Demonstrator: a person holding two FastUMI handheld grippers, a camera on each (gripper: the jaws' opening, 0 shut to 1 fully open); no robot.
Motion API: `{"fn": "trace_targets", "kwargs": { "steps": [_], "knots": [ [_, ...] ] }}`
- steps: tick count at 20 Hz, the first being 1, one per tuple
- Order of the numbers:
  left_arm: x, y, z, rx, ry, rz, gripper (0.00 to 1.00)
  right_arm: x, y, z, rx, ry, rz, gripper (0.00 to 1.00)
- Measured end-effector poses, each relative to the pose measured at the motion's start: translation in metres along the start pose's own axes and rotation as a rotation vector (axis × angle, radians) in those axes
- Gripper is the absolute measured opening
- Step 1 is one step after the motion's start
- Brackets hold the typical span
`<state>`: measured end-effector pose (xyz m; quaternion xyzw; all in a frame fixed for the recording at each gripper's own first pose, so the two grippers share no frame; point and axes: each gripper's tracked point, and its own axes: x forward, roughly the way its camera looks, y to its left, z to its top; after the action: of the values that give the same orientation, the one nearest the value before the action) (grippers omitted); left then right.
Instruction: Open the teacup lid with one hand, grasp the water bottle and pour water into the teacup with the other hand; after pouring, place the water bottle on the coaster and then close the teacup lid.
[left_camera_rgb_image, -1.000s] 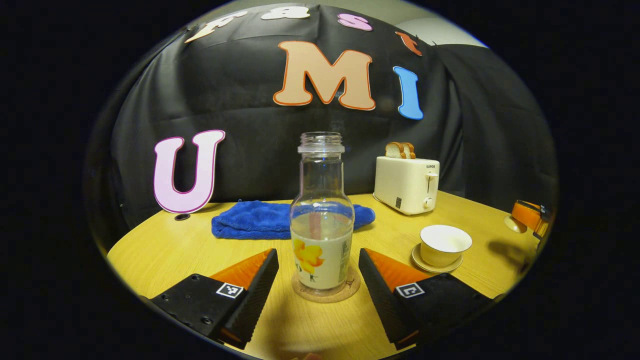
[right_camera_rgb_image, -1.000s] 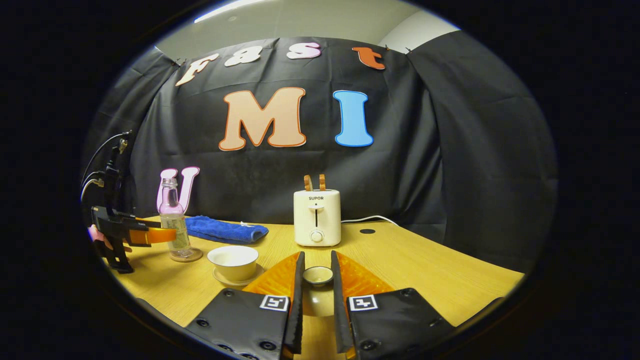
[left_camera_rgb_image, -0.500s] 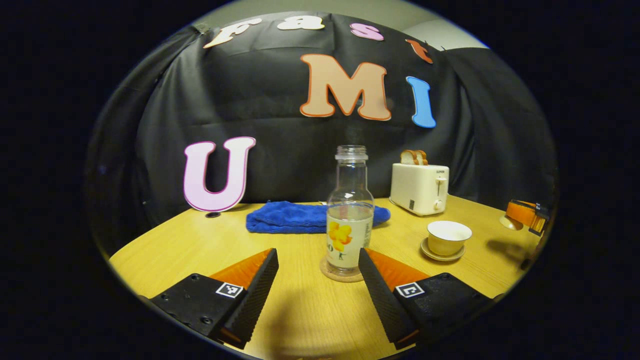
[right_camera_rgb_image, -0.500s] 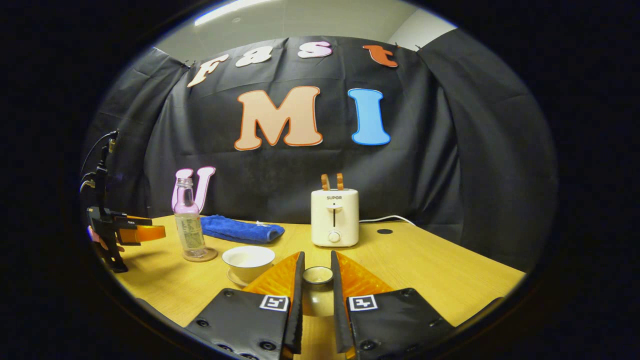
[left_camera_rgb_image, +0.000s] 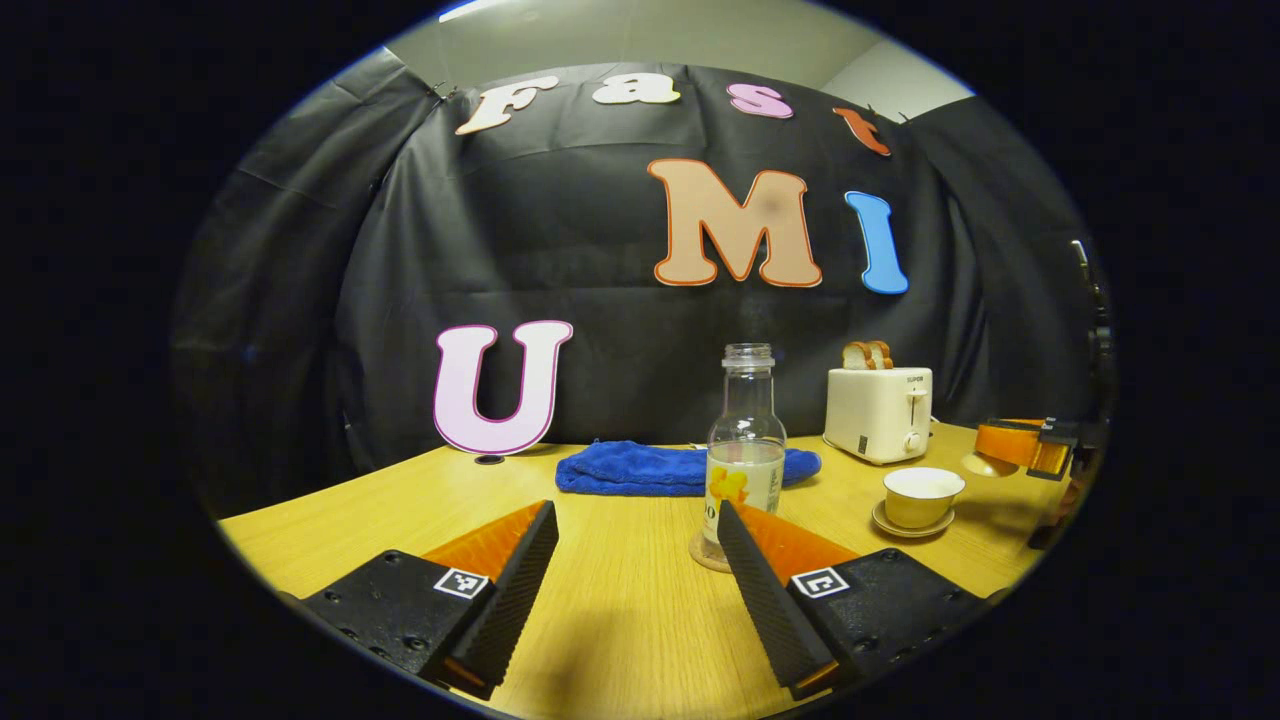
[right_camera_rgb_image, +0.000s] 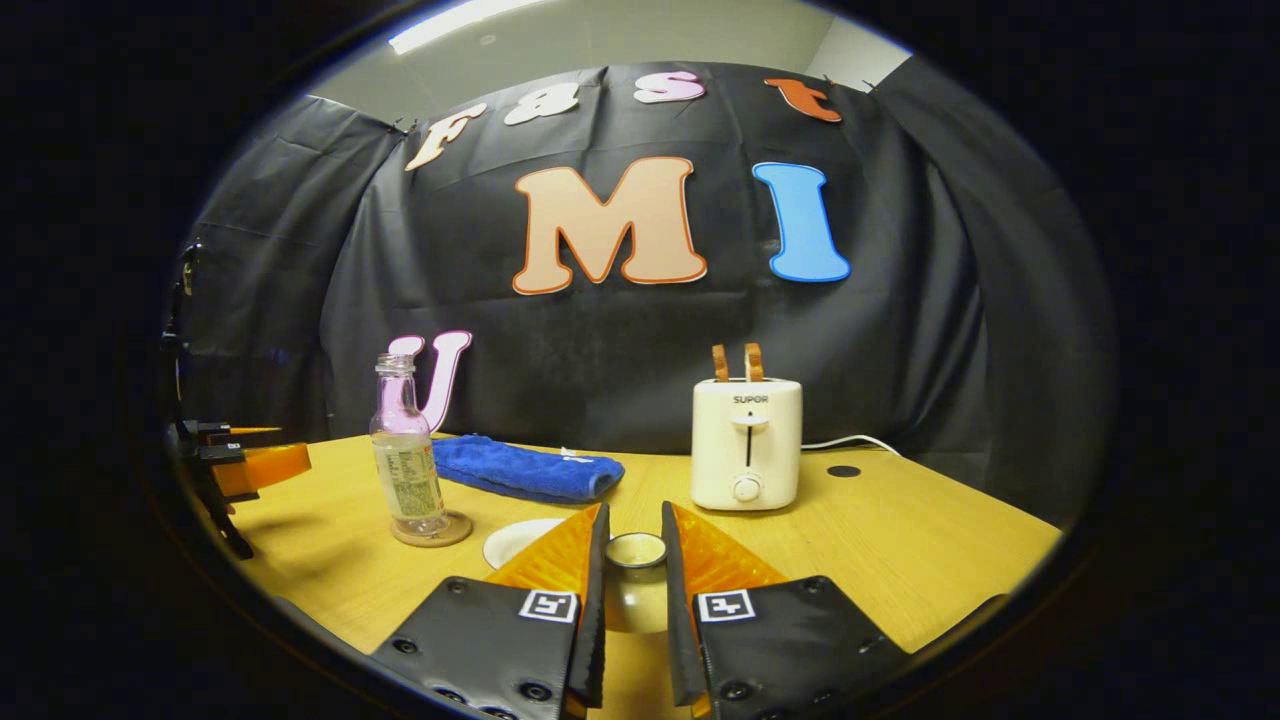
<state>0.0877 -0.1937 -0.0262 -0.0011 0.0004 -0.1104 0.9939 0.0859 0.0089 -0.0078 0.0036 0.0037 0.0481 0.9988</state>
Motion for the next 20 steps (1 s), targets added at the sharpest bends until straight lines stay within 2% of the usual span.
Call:
{"fn": "trace_targets", "kwargs": {
  "steps": [7, 11, 13, 20],
  "knots": [
    [-0.004, 0.016, 0.002, 0.005, 0.001, 0.081, 0.94, 0.037, 0.041, -0.005, 0.001, 0.012, 0.108, 0.27],
    [-0.014, 0.036, 0.001, 0.006, 0.002, 0.193, 0.94, 0.044, 0.059, -0.011, -0.010, 0.049, 0.172, 0.29],
    [-0.016, 0.035, 0.003, 0.009, -0.001, 0.194, 0.94, 0.046, 0.059, -0.013, -0.006, 0.059, 0.183, 0.27],
    [-0.016, 0.034, 0.003, 0.009, -0.003, 0.186, 0.93, 0.045, 0.057, -0.021, -0.008, 0.123, 0.176, 0.29]
  ]
}}
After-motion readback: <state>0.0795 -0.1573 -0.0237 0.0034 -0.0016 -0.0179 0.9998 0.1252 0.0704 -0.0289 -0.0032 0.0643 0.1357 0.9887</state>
